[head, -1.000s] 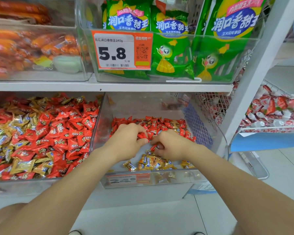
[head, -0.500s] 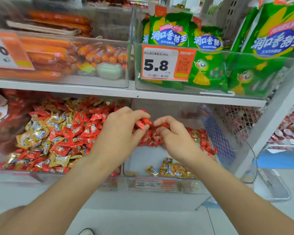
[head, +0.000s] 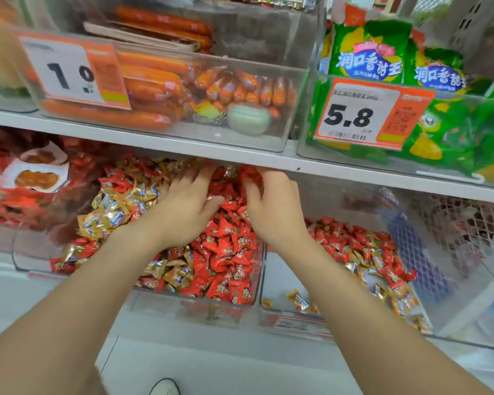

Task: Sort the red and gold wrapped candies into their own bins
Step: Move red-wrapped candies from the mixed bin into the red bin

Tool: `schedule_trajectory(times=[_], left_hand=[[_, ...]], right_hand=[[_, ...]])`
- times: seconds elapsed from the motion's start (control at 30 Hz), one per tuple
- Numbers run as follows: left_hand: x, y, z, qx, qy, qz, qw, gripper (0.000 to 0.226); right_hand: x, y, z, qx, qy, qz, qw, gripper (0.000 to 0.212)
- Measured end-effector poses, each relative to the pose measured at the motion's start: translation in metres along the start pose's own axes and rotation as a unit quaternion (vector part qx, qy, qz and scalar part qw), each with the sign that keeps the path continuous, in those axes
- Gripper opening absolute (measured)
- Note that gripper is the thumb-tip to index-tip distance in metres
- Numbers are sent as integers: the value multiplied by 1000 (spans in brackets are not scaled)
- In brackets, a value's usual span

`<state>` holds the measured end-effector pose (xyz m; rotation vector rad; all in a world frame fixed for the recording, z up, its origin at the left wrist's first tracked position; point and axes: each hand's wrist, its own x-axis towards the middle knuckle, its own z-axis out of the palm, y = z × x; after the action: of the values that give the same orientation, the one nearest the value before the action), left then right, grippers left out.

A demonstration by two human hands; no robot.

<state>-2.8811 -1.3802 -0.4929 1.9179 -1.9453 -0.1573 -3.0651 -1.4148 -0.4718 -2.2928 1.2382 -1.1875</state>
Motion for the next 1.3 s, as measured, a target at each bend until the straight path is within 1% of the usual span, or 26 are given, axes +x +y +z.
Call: schedule_trajectory(times=[0.07,0.1,0.13,0.23,0.3,0.37,0.43,0.47,0.5,0.53,0.57,0.6,0.67,0.7,0.77,0.83,0.87,0.9,0.97,1.0,1.07,1.13,1.17,1.23,1.27,1.3], left_hand=[[-2,3,-4,-4,28,-10,1000,70],[-4,7,-6,6,40,-11,999,70],[-8,12,-7,14,50,-11,999,67],[-21,39,-13,16,72,-10,997,58],[-31,59,-16,8,88,-1,996,54],[-41,83,-16,8,121,51,991,45],[-46,111,-11,18,161,143,976,29],[-45,127,-4,32,165,188,968,23],[-45,143,3,43,149,217,964,21],[-42,158,16,51,114,221,967,21],[-38,171,29,57,71,206,974,21],[-33,179,42,60,25,170,983,23],[-21,190,65,60,-57,78,993,31],[-14,193,73,51,-97,26,994,39],[-1,196,84,30,-156,-70,985,58],[14,196,95,15,-181,-137,974,71],[21,194,102,9,-190,-163,968,77],[28,193,109,1,-196,-183,963,82],[42,187,123,-8,-206,-213,955,90],[49,186,128,-8,-208,-225,952,92],[61,182,138,-3,-207,-232,950,90],[67,181,138,6,-217,-211,953,82],[68,181,138,16,-224,-188,956,77],[64,185,135,30,-242,-129,961,65],[60,187,134,27,-247,-103,963,62],[56,189,131,16,-255,-80,964,62]], right_hand=[[8,2,4,-31,-107,0,994,34],[9,3,2,-25,-141,-2,990,39],[8,4,-1,-8,-151,-2,989,41],[-9,6,-25,39,-113,2,993,44],[-23,13,-43,16,-79,-6,997,46],[-36,28,-62,-22,-73,11,997,46],[-43,43,-82,-36,-107,66,991,42],[-46,52,-93,-50,-128,95,986,40],[-49,62,-104,-74,-146,125,979,38],[-51,75,-113,-102,-158,155,970,35],[-53,89,-122,-135,-169,182,959,33],[-55,104,-129,-168,-182,202,947,28],[-59,134,-141,-229,-213,229,922,11],[-61,148,-145,-244,-225,246,911,7],[-63,172,-148,-253,-232,269,900,3],[-63,194,-147,-248,-233,274,900,13],[-62,205,-145,-246,-238,272,899,22],[-61,212,-143,-246,-247,268,898,37],[-59,220,-136,-238,-276,262,894,75],[-58,221,-132,-233,-293,266,888,87],[-54,220,-123,-219,-329,280,875,95],[-52,214,-119,-180,-348,261,882,95],[-51,208,-119,-147,-349,237,895,91],[-52,199,-122,-85,-345,174,919,72],[-53,194,-125,-64,-345,155,924,69],[-54,190,-129,-51,-349,149,924,73]])
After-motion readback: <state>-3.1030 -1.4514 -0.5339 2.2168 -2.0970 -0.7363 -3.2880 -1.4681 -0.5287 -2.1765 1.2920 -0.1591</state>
